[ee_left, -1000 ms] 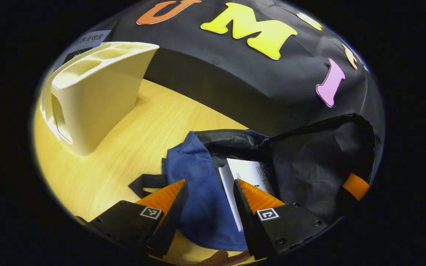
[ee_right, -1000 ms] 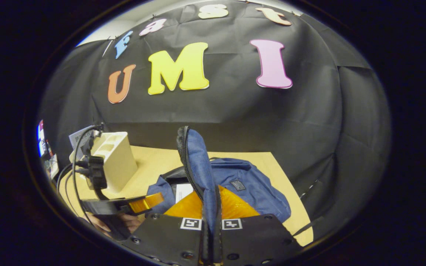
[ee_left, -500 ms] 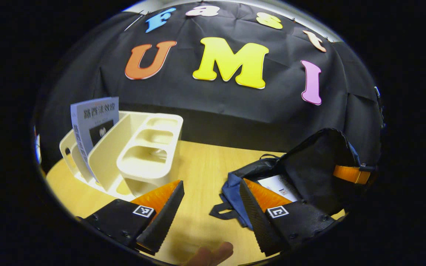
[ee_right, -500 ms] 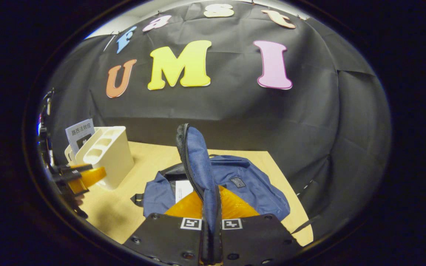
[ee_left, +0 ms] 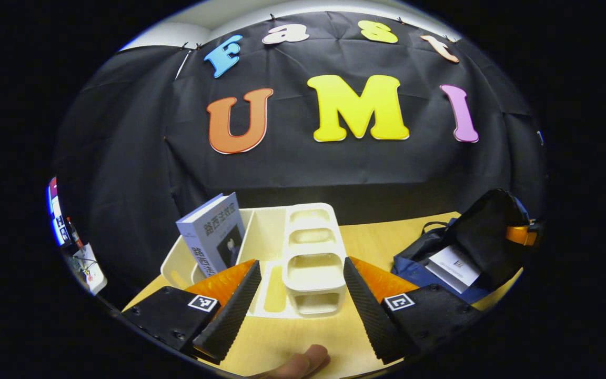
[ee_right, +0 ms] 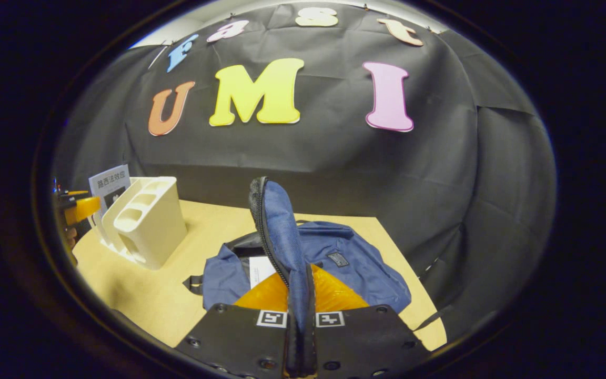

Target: Open the schoolbag, grab two books from the bookshelf and put them into the schoolbag.

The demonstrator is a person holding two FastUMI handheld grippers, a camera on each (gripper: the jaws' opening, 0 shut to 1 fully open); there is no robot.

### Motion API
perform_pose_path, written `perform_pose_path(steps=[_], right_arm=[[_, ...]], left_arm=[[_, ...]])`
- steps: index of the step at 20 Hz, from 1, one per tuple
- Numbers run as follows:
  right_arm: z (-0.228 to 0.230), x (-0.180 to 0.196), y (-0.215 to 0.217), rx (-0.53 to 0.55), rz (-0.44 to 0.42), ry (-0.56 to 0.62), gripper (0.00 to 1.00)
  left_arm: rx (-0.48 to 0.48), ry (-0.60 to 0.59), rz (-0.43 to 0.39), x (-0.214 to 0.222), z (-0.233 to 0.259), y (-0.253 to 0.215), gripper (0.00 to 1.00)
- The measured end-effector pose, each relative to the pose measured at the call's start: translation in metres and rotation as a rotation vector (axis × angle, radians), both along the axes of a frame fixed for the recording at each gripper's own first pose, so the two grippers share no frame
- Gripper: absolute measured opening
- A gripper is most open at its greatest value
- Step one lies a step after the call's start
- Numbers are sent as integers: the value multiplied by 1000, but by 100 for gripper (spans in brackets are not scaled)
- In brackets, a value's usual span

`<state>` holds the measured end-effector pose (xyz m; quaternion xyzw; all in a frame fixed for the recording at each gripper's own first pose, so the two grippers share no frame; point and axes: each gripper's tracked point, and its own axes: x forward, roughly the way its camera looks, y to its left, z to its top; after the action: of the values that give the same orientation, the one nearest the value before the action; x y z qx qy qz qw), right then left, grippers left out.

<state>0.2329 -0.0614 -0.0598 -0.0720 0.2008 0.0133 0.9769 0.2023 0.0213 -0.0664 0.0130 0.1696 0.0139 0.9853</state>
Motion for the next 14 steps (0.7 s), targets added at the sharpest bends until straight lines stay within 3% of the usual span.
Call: perform_pose_path(steps=[14], right_arm=[[3, -4, -2, -33, 29, 11, 5]], left_arm=[[35, 59, 37, 87, 67, 115, 96]])
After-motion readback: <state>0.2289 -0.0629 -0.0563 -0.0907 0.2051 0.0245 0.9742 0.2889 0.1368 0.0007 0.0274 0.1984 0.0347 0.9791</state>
